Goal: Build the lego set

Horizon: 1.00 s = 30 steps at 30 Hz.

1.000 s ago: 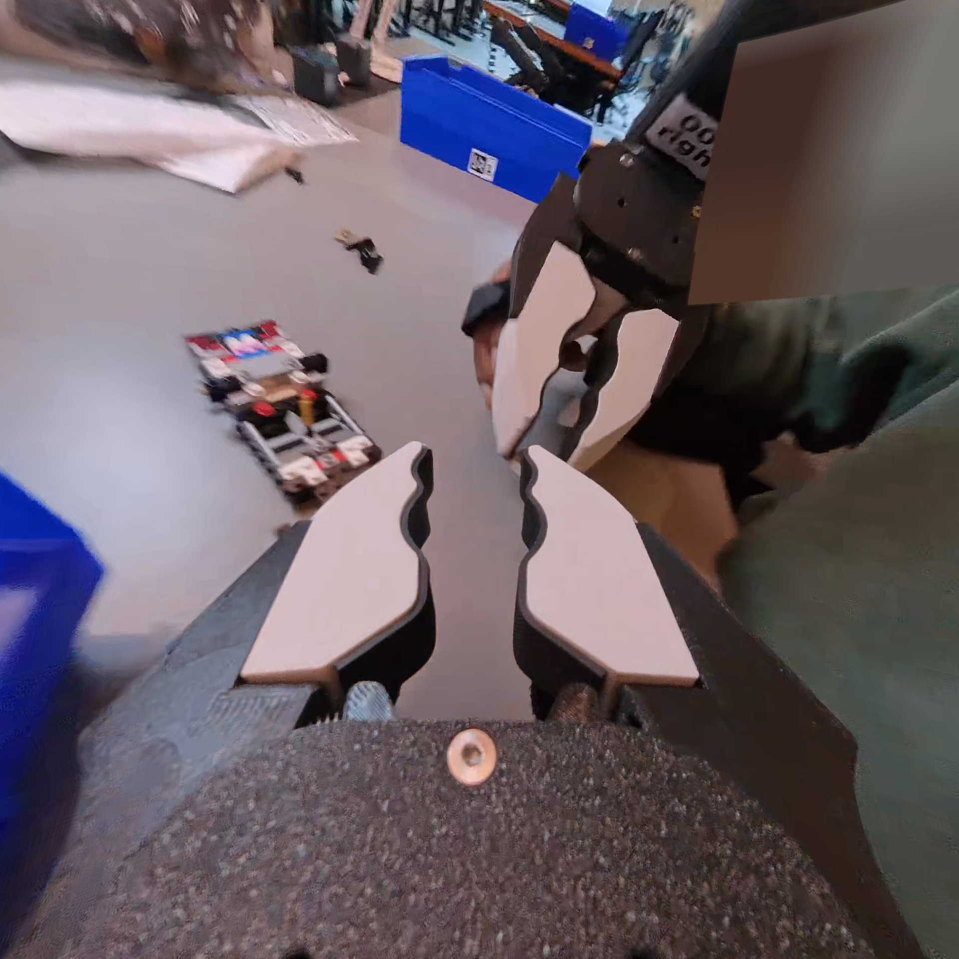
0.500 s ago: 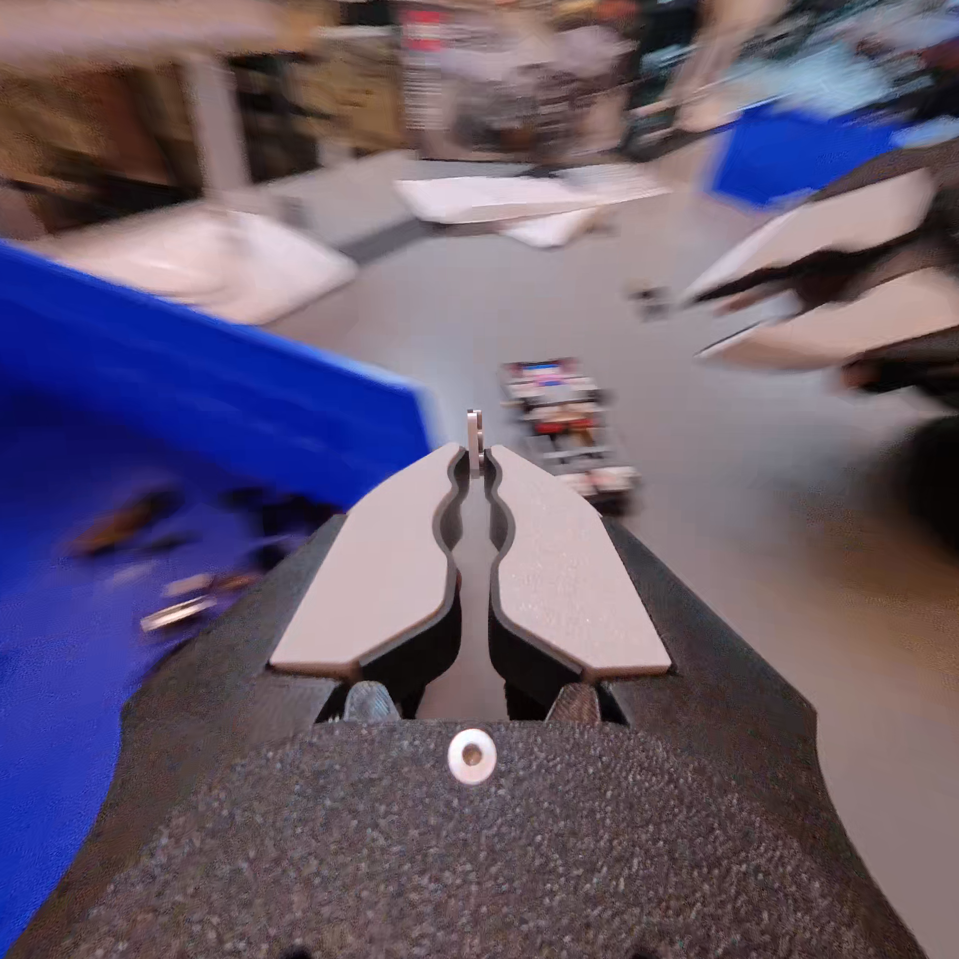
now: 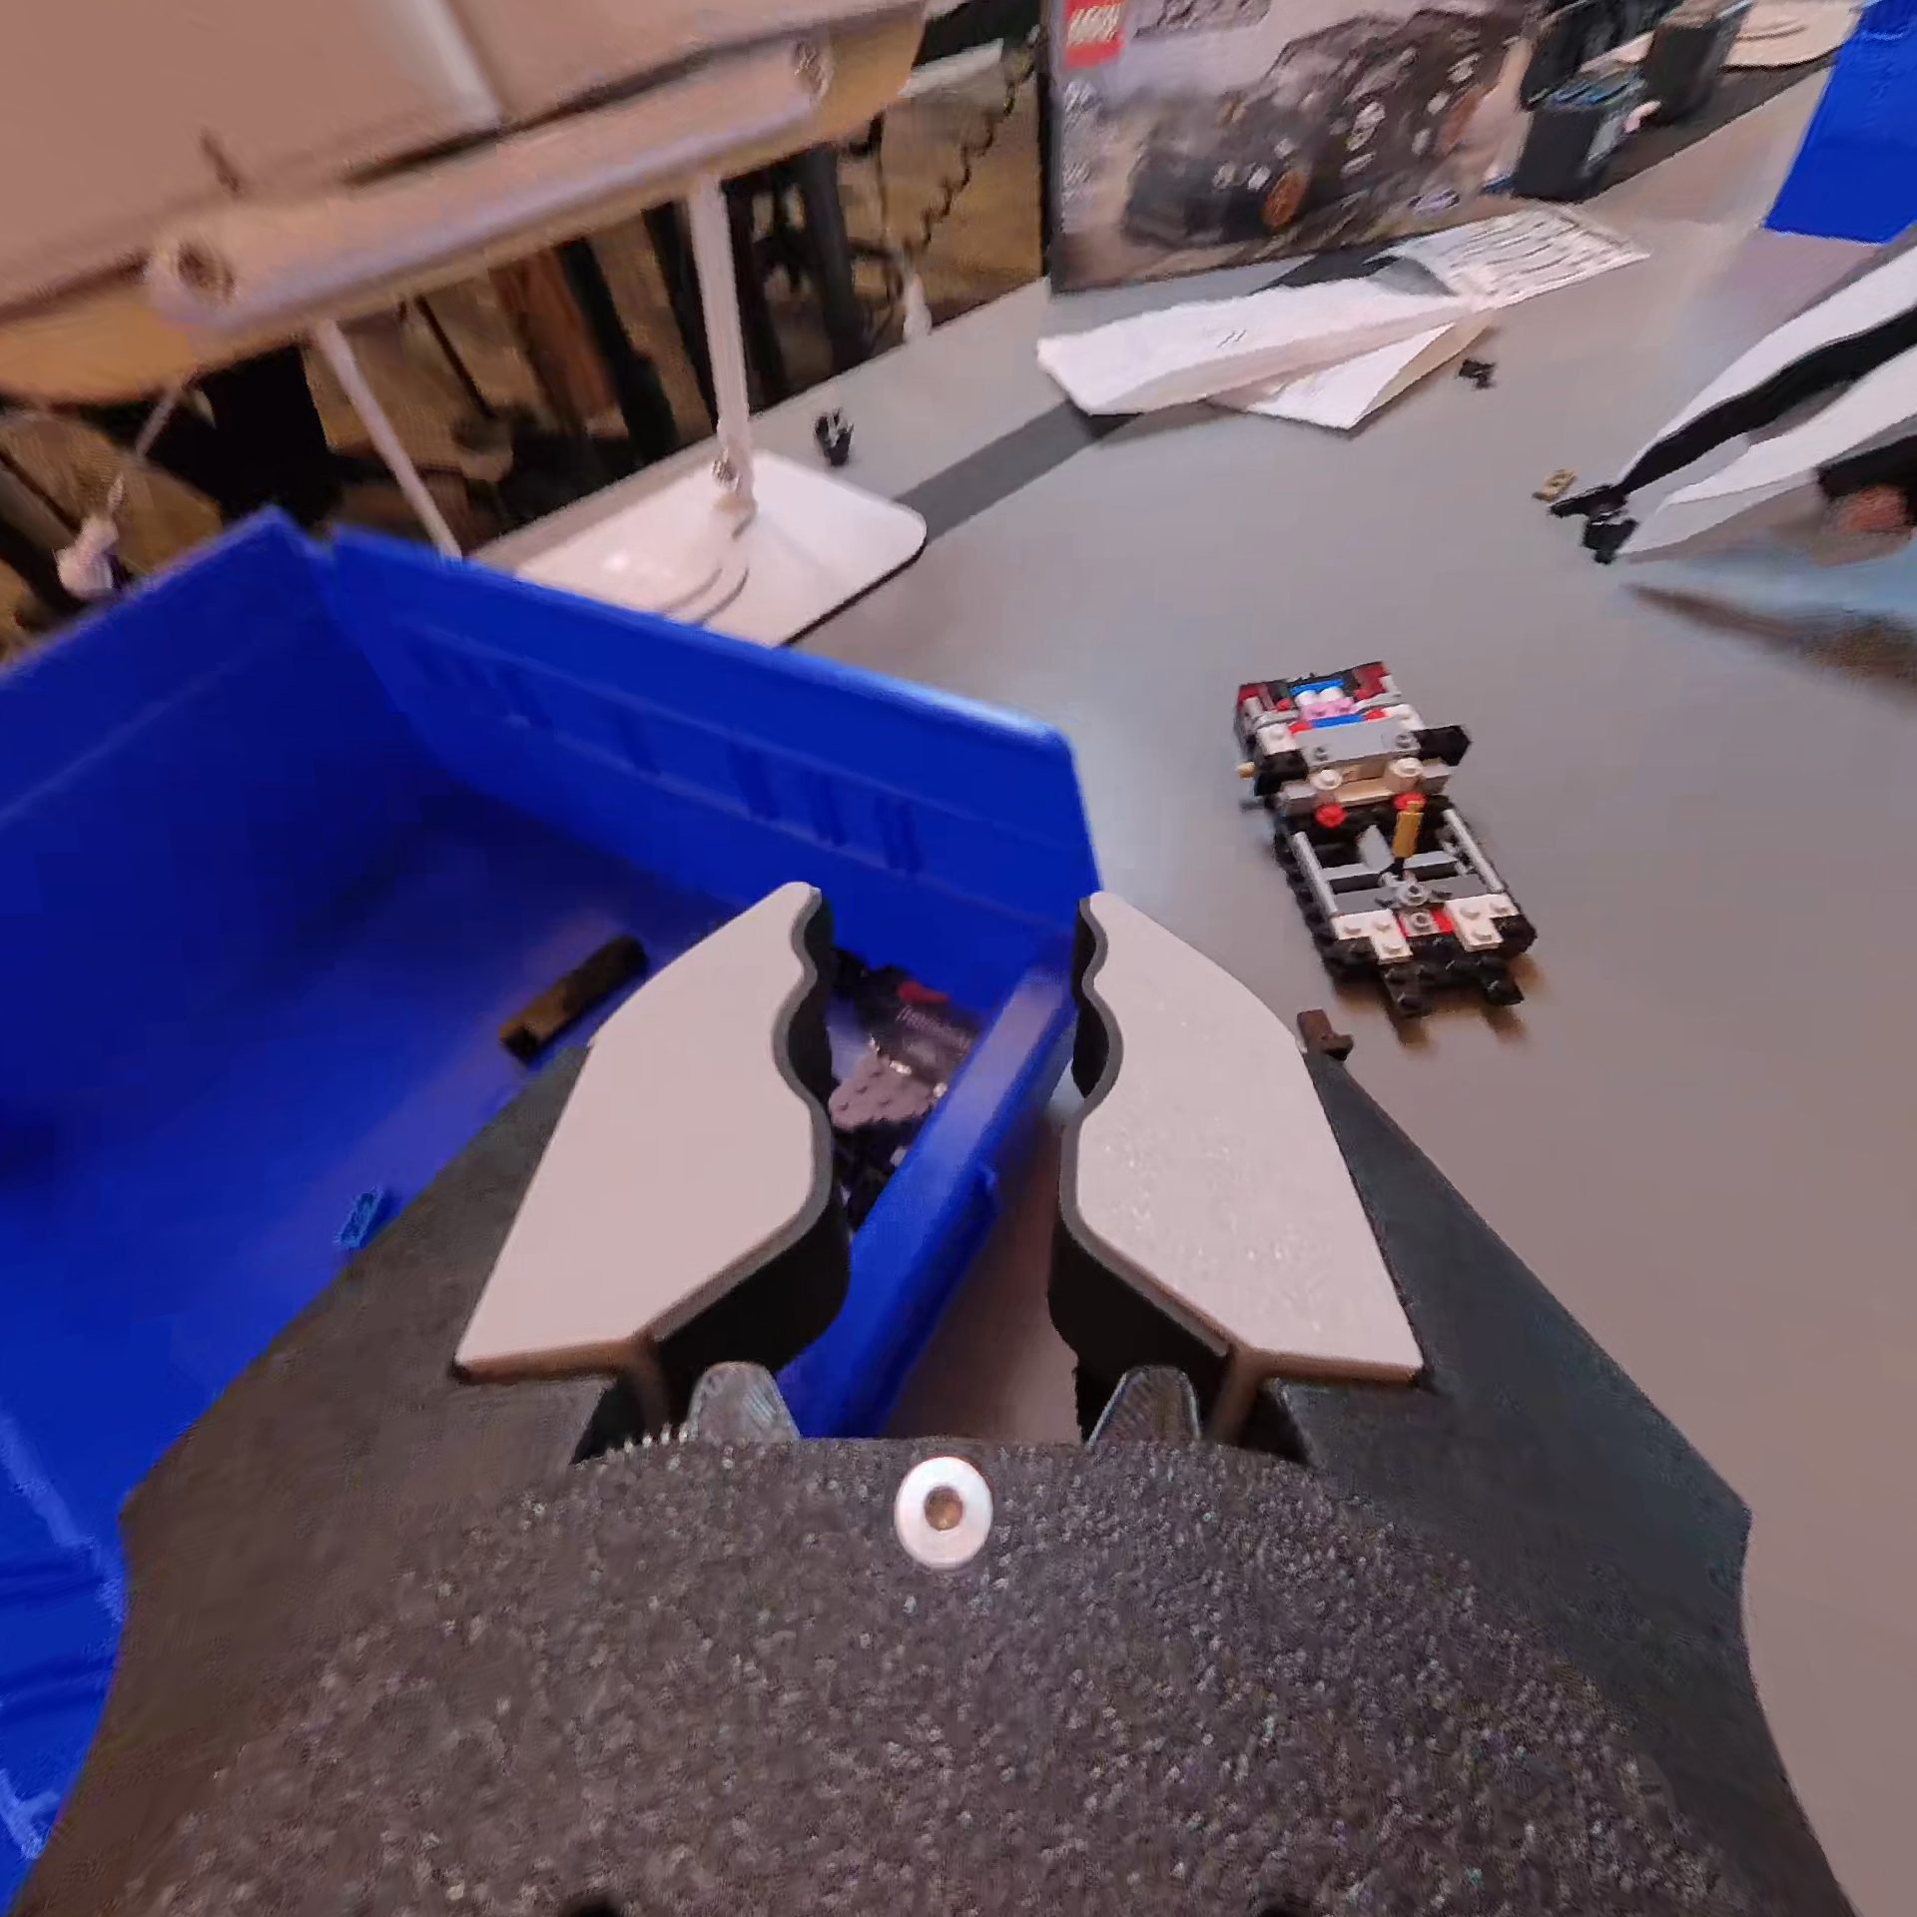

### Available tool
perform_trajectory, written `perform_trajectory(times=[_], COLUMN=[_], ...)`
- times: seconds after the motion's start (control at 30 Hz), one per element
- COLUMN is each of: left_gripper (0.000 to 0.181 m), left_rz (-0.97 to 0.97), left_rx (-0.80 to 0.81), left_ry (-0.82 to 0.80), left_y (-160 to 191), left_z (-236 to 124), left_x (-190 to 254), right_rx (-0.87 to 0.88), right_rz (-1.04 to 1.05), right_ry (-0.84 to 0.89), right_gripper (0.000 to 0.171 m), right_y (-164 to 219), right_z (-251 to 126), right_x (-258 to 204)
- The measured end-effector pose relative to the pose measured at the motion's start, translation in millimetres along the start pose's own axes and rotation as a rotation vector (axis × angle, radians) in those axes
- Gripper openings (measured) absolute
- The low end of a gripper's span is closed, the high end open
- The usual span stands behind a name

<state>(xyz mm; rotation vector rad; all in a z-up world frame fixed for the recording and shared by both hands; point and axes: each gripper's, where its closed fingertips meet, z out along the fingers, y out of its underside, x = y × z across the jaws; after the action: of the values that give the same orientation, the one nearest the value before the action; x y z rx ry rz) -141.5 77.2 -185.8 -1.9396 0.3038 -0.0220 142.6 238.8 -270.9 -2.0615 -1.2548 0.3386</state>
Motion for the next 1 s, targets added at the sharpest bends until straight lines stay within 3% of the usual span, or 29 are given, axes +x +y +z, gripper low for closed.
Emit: perform_trajectory(times=[0.1,0.2,0.33,0.43,0.47,0.5,0.57,0.63,0.77,0.87,1.0], left_gripper=[0.036,0.031,0.031,0.030,0.030,0.030,0.029,0.027,0.025,0.025,0.027], left_rz=[0.091,0.152,0.230,0.258,0.249,0.240,0.225,0.213,0.156,-0.036,-0.234], left_rx=[0.071,0.101,0.084,0.089,0.094,0.098,0.110,0.123,0.138,0.138,0.130], left_ry=[0.048,0.120,0.165,0.169,0.173,0.180,0.185,0.198,0.276,0.431,0.590], left_y=[-10,-12,-5,-5,-6,-7,-9,-10,-12,-15,-21], left_z=[-3,-2,2,2,1,1,0,-2,-4,-7,-11], left_x=[22,46,67,71,72,73,73,74,85,103,118], right_rx=[-0.009,0.035,0.079,0.025,0.000,-0.006,-0.002,0.000,0.269,0.521,0.654], right_rz=[-0.005,-0.075,-0.098,0.028,0.049,0.058,0.069,0.039,-0.219,-0.431,-0.727], right_ry=[-0.015,-0.050,0.057,0.049,0.037,0.024,0.042,0.019,-0.099,-0.213,-0.248], right_gripper=[0.000,0.000,0.000,0.033,0.037,0.036,0.016,0.016,0.016,0.016,0.016], right_y=[2,-6,-17,-7,-1,2,-1,-5,-48,-88,-105], right_z=[4,2,-6,-2,4,9,9,9,-12,-48,-73], right_x=[-3,-16,-4,7,8,6,10,3,-48,-114,-198])
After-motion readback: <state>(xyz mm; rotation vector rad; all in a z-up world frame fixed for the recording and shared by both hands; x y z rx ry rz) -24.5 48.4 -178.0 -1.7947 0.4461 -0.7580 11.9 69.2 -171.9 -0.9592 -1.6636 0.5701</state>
